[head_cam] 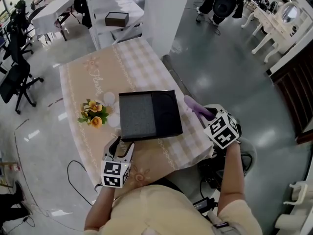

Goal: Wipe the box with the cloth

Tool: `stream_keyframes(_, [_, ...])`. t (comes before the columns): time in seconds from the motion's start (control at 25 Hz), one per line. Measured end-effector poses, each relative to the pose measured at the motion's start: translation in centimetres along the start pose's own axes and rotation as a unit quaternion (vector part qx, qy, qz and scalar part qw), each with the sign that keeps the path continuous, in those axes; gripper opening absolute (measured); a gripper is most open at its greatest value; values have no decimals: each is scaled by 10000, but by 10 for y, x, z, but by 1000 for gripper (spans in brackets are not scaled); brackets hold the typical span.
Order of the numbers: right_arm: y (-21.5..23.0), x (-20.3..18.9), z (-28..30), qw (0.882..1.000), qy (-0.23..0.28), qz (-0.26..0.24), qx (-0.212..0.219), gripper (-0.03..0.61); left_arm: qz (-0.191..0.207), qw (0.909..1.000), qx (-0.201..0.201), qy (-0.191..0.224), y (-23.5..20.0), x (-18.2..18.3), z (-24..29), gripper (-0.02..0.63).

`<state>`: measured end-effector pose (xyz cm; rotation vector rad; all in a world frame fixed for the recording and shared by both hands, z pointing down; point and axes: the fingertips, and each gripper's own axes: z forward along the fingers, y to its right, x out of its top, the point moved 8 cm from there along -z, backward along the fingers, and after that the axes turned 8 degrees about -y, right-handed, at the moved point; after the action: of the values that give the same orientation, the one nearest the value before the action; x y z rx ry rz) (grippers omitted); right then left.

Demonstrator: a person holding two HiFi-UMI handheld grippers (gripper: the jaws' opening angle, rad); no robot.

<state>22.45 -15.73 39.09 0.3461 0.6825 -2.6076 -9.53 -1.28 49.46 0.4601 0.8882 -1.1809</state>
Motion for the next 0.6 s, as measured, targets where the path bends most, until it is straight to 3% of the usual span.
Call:
stream_keyframes(0.16, [23, 31, 7, 9981, 47, -593, -165, 74, 109, 9999, -81, -72, 0, 1, -1, 242])
stream_keyframes(0.4, [45, 81, 41, 9926, -61, -1191, 215, 74, 109, 9997, -187, -151, 3, 1, -2, 242])
stream_keyframes(0.6, [48, 104, 72, 9804, -570, -1735, 742, 74, 184, 9994, -202, -207, 4, 1, -2, 242])
